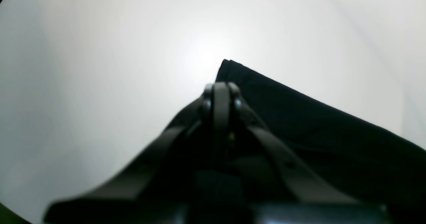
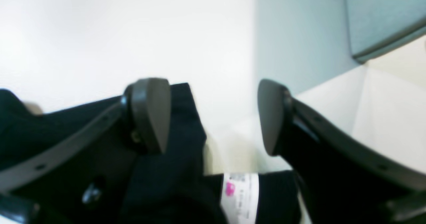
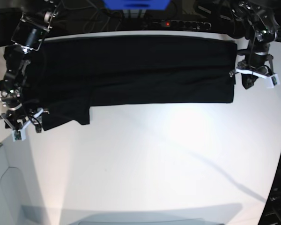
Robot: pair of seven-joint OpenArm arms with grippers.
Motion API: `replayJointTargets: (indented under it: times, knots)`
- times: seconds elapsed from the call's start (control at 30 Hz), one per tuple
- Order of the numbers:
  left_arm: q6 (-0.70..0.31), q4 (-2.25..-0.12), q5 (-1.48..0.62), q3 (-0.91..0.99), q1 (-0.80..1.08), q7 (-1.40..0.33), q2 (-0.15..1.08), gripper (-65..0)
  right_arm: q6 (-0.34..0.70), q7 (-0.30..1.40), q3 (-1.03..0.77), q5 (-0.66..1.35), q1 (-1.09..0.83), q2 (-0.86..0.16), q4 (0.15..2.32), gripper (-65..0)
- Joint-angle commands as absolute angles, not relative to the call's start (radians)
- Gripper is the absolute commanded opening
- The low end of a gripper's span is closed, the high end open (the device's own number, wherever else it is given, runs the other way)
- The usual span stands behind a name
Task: Fold the T-shirt properly
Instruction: 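Grasp the folded edge corners again with both grippers, then adjust the folded edge with both grippers, smoothing it flat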
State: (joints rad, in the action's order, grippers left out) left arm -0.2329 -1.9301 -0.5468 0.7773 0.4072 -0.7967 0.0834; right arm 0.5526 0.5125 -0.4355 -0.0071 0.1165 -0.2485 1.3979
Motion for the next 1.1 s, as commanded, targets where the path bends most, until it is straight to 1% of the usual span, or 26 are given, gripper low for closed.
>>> replayJointTargets:
  times: [0.0, 0.13, 0.2, 0.23, 0.27, 0.37, 0.4, 0.43, 0.5, 0.63, 0.73, 0.87, 1.07]
  knots:
    - [-0.239, -1.949, -0.558, 0.782, 0.407, -0.776, 0.094, -64.9, 0.559, 0.490, -0.440, 0.001, 0.143, -0.266, 1.406, -23.3]
    - [-0.231, -1.937, -0.544, 0.780, 0.389, -0.776, 0.097, -64.5, 0.559, 0.490, -0.440, 0.001, 0.147, -0.266, 1.403, -23.3]
    - [-0.231, -1.922, -0.544, 0.780, 0.378, -0.776, 0.097, -59.5, 0.559, 0.490, -0.440, 0.001, 0.147, -0.263, 1.403, -23.3]
    - [-0.231, -1.916, -0.544, 0.780, 0.375, -0.776, 0.097, -54.7, 0.559, 0.490, -0.440, 0.001, 0.147, -0.263, 1.403, -23.3]
    - [-0.231, -1.910, -0.544, 0.780, 0.375, -0.776, 0.097, -48.4, 0.559, 0.490, -0.440, 0.001, 0.147, -0.262, 1.403, -23.3]
    - [-0.231, -1.870, -0.544, 0.774, 0.374, -0.776, 0.101, -25.3, 0.559, 0.487, -0.440, 0.001, 0.147, -0.262, 1.400, -23.3]
    - [-0.231, -1.851, -0.544, 0.773, 0.372, -0.776, 0.102, -20.6, 0.559, 0.487, -0.440, 0.001, 0.147, -0.262, 1.400, -23.3]
    - [-0.231, -1.840, -0.544, 0.773, 0.371, -0.776, 0.102, -19.4, 0.559, 0.486, -0.440, 0.001, 0.147, -0.263, 1.402, -23.4]
    - [-0.234, -1.817, -0.542, 0.773, 0.354, -0.776, 0.102, -19.8, 0.559, 0.486, -0.440, 0.001, 0.147, -0.265, 1.403, -23.4]
    - [-0.237, -1.768, -0.542, 0.771, 0.331, -0.776, 0.104, -24.8, 0.559, 0.486, -0.440, 0.001, 0.147, -0.265, 1.405, -23.5]
    - [-0.232, -1.745, -0.535, 0.742, 0.315, -0.776, 0.105, -32.4, 0.559, 0.486, -0.440, 0.001, 0.147, -0.265, 1.405, -23.5]
    - [-0.234, -1.742, -0.443, 0.684, 0.308, -0.768, 0.097, -40.8, 0.559, 0.486, -0.440, 0.001, 0.145, -0.265, 1.405, -23.5]
    - [-0.231, -1.739, -0.397, 0.659, 0.298, -0.768, 0.096, -41.5, 0.559, 0.486, -0.440, 0.001, 0.143, -0.266, 1.406, -23.5]
